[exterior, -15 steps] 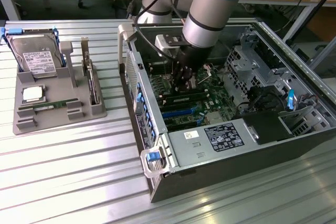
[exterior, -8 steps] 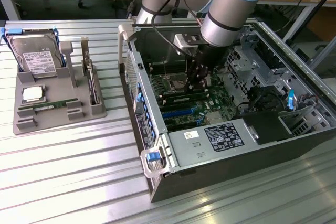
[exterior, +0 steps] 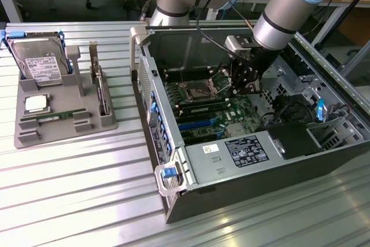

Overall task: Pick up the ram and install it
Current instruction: 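Press down the ram until it locks into place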

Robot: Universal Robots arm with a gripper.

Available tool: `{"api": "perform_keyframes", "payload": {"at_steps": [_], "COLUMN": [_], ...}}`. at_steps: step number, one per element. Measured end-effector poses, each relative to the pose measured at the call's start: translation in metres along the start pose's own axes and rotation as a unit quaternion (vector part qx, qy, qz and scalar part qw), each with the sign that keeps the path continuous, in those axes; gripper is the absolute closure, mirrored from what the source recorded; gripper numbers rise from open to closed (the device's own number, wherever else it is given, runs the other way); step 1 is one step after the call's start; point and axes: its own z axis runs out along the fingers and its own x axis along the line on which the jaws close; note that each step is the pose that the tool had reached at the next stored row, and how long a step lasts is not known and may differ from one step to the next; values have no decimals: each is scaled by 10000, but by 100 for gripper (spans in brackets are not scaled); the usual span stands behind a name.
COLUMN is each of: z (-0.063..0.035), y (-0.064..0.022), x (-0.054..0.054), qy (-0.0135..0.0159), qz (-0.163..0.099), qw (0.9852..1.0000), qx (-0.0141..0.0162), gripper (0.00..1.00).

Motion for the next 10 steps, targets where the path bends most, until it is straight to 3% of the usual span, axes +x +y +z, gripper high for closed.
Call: {"api": "perform_keyframes", "payload": {"at_steps": [4, 8, 10], "z": [-55, -374, -386], "y": [-148, -150, -149], "x": [-1, -21, -22], "qy": [-8, -12, -17], "qz": [-1, -1, -6], "qw": [10000, 10000, 10000], "qx": [-3, -3, -3], "gripper": [90, 90, 90]}}
